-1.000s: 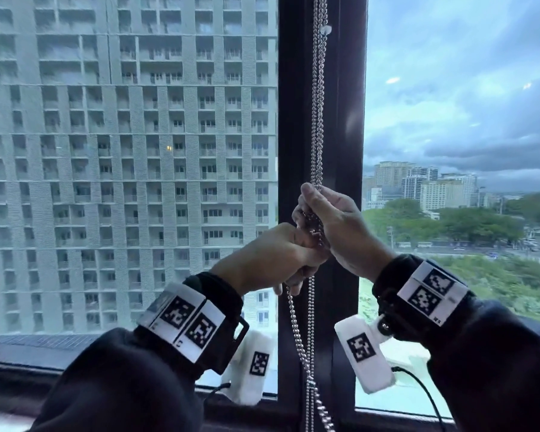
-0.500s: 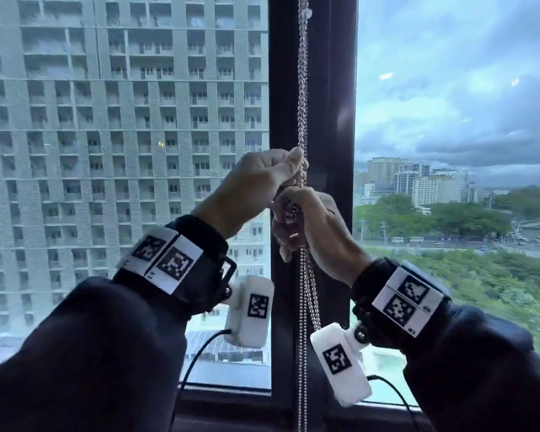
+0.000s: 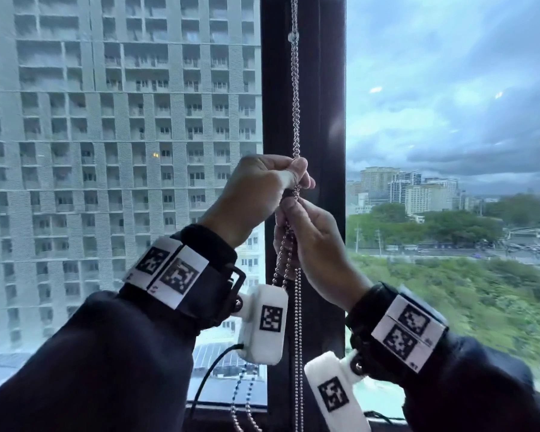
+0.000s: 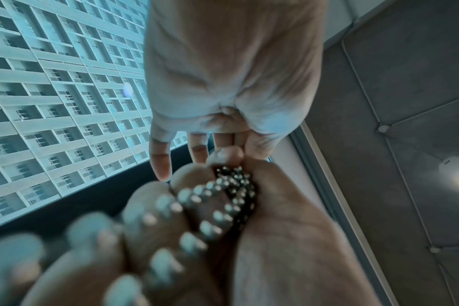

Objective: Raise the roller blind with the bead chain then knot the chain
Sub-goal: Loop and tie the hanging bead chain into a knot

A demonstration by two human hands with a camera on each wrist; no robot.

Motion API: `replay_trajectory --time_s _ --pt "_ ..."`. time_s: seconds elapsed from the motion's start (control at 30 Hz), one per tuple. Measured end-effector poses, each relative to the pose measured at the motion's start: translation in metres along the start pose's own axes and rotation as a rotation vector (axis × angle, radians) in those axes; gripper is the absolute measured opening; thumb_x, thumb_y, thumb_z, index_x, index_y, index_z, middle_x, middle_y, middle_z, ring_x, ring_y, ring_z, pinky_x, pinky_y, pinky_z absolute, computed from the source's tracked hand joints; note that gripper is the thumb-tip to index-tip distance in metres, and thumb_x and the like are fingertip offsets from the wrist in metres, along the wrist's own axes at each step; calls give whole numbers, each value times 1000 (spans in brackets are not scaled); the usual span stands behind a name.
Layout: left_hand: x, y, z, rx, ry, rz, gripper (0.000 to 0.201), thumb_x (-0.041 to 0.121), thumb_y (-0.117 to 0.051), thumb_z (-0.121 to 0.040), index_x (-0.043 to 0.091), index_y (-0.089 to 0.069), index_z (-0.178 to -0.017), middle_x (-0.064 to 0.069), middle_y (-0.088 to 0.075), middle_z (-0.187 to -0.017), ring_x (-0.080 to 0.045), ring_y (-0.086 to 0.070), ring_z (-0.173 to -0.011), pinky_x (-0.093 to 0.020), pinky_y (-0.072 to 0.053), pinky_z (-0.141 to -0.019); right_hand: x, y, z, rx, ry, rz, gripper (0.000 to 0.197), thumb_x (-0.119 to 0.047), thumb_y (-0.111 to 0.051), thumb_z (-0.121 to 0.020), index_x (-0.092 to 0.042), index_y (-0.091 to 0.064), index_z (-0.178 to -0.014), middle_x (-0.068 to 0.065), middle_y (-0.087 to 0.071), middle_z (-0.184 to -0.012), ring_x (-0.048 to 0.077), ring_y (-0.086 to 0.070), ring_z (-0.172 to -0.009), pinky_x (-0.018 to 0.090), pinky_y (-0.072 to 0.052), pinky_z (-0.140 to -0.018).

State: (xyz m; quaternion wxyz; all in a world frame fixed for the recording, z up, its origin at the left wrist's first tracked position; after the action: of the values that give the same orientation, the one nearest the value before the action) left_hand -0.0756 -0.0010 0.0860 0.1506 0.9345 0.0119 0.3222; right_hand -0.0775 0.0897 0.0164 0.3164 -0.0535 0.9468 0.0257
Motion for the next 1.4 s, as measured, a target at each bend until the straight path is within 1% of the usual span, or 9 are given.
replay_trajectory --time_s 0.1,0.23,0.37,0.57,0.7,0.83,1.17,1.27,1.4 --pt "3 3 1 6 -23 -33 34 28 -56 -97 9 -69 -72 -7 -76 -88 -30 -68 -98 -38 -54 -78 -5 0 -3 -78 -3 57 31 -22 -44 -103 -9 -52 -76 10 -51 -59 18 -41 -36 25 -36 -36" --pt "6 5 5 -6 -28 -14 36 27 -57 -97 5 -68 -71 -16 -73 -87 -45 -62 -66 -37 -51 -48 -14 3 -8 -86 61 172 25 -26 -52 -99 -7 -55 -82 11 -61 -69 28 -54 -47 29 -44 -41" --pt "2 0 5 34 2 -9 33 22 -56 -98 -1 -70 -78 -13 -76 -87 -30 -73 -88 -39 -58 -78 -4 -5 0 -54 -30 -66 30 -20 -40 -107 -7 -45 -81 3 -52 -58 22 -48 -40 33 -48 -42" --pt "5 -6 2 16 94 335 14 4 -50 -99 1 -61 -108 -12 -68 -78 -22 -70 -64 -38 -58 -67 4 0 5 -116 -164 -71 34 -35 -41 -107 -7 -52 -91 7 -42 -58 15 -34 -34 20 -32 -39" --pt "7 -12 3 -6 97 499 20 18 -43 -104 6 -58 -98 0 -34 -58 -9 -30 -44 -24 -33 -41 8 -2 10 -150 -221 -33 39 -45 -45 -99 -11 -54 -83 -1 -33 -48 9 -25 -32 12 -21 -37" --pt "2 -9 3 5 70 441 27 22 -42 -105 12 -59 -86 6 -29 -53 -9 -18 -45 -27 -11 -46 12 0 16 -240 -223 71 42 -53 -53 -88 -14 -52 -70 -4 -37 -44 12 -27 -32 18 -18 -37" --pt "6 20 6 203 -120 32 35 21 -45 -104 9 -55 -73 6 -39 -48 -5 -29 -37 -23 -22 -39 19 64 8 -145 -483 -228 42 -45 -48 -98 -21 -39 -64 -8 -18 -53 6 -14 -39 22 -11 -39" --pt "5 23 7 236 -169 -47 40 21 -43 -104 -4 -54 -75 2 -40 -51 -1 -31 -36 -21 -25 -37 11 77 -3 -75 -496 -331 37 -40 -43 -102 -19 -48 -73 -9 -27 -50 4 -20 -36 20 -14 -34" --pt "9 18 6 242 -230 -134 43 20 -44 -104 -9 -58 -76 -20 -52 -56 -4 -34 -36 -19 -28 -38 -7 74 -19 0 -406 -317 30 -28 -41 -106 -15 -58 -84 -2 -68 -73 0 -23 -32 17 -14 -32"
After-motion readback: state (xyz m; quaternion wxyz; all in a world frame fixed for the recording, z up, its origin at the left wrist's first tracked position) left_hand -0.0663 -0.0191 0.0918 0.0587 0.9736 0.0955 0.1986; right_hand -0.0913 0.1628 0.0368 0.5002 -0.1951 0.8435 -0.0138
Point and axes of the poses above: each hand's wrist, its own z-axis away from the middle knuckle, its own y-axis out of the back of the hand, x = y × z, the point moved 6 cm from there along -z, towards the middle knuckle
